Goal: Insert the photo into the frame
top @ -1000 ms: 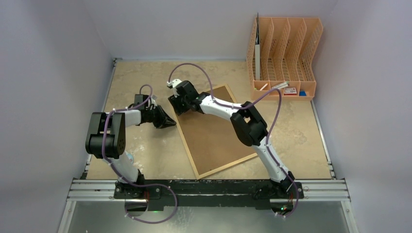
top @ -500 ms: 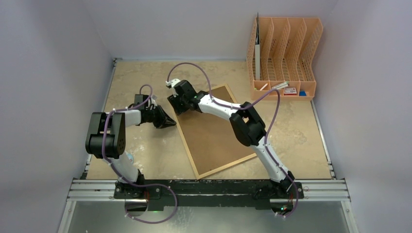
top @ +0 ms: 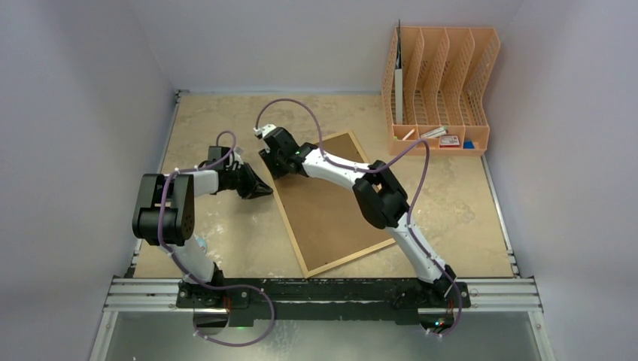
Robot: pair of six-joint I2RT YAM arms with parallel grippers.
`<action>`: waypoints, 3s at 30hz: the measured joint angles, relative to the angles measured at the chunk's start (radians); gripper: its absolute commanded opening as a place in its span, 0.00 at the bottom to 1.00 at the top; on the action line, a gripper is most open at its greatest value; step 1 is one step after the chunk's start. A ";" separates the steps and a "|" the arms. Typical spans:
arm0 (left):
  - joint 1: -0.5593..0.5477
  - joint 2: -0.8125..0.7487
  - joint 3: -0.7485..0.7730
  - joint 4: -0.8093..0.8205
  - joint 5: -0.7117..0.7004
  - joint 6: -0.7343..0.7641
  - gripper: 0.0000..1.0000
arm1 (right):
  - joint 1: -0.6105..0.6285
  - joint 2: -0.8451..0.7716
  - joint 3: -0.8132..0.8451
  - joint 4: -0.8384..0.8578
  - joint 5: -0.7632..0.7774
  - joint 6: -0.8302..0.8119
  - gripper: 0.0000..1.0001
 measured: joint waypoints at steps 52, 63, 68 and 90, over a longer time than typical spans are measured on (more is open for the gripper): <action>0.000 -0.003 0.000 0.000 -0.001 -0.001 0.10 | -0.047 -0.003 0.006 0.003 -0.177 0.124 0.16; 0.000 -0.002 0.000 0.000 -0.001 -0.001 0.10 | -0.034 0.023 0.050 -0.045 -0.128 0.124 0.18; 0.000 -0.002 0.000 0.000 -0.001 -0.001 0.10 | -0.022 0.027 0.056 -0.053 -0.089 0.113 0.21; 0.000 -0.002 0.000 0.000 -0.001 -0.001 0.11 | -0.014 -0.028 0.005 0.012 -0.029 0.095 0.40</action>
